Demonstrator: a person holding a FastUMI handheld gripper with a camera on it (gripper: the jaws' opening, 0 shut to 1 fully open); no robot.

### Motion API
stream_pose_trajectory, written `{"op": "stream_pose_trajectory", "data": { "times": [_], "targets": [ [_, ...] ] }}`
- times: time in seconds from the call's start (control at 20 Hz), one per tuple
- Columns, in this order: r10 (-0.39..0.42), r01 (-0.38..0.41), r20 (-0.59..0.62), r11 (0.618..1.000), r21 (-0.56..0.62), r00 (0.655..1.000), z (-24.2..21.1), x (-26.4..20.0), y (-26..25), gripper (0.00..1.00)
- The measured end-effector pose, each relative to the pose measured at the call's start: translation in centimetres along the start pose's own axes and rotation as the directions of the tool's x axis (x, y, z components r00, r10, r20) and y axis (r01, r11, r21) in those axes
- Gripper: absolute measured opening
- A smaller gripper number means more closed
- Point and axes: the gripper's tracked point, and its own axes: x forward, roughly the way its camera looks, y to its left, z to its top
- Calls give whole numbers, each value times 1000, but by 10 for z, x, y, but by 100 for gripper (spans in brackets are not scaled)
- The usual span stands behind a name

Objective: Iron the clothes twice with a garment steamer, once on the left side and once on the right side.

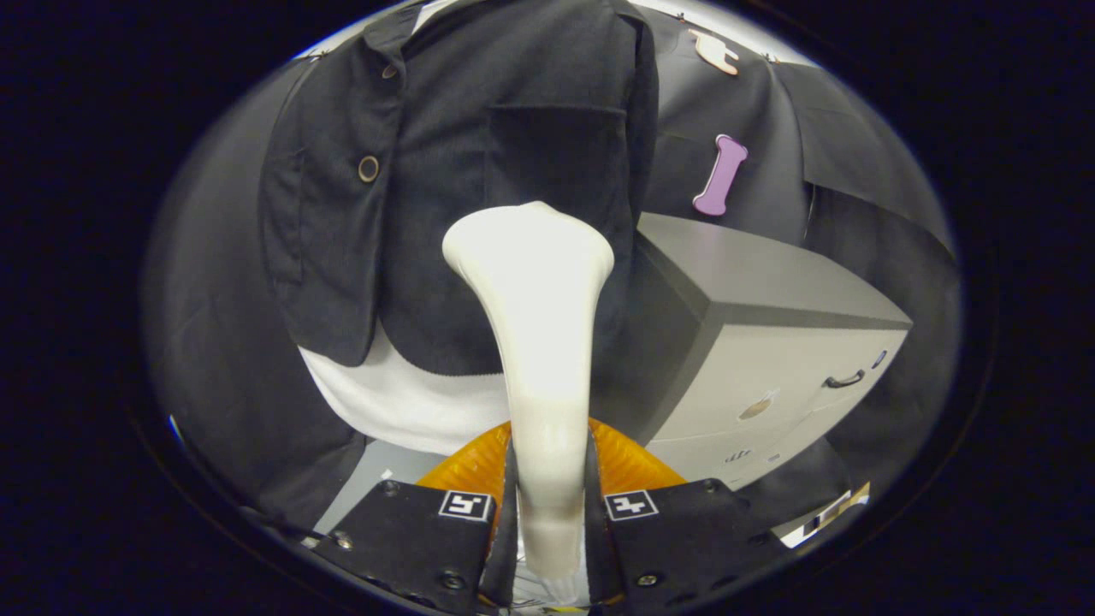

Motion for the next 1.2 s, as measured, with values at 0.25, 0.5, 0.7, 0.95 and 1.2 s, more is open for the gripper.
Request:
{"op": "stream_pose_trajectory", "data": {
  "times": [0.25, 0.5, 0.7, 0.95, 1.2],
  "targets": [
    [10, -10, -33, 1000, 2, 999, -33, 19, 0, 35],
    [11, -11, -59, 1000, 3, 998, -47, 21, 0, 35],
    [25, -24, -36, 999, 30, 999, -28, -1, -5, 35],
    [40, -47, 106, 997, 61, 994, 44, -47, -11, 35],
    [72, -90, 293, 995, 47, 953, 137, -117, -2, 35]
  ]
}}
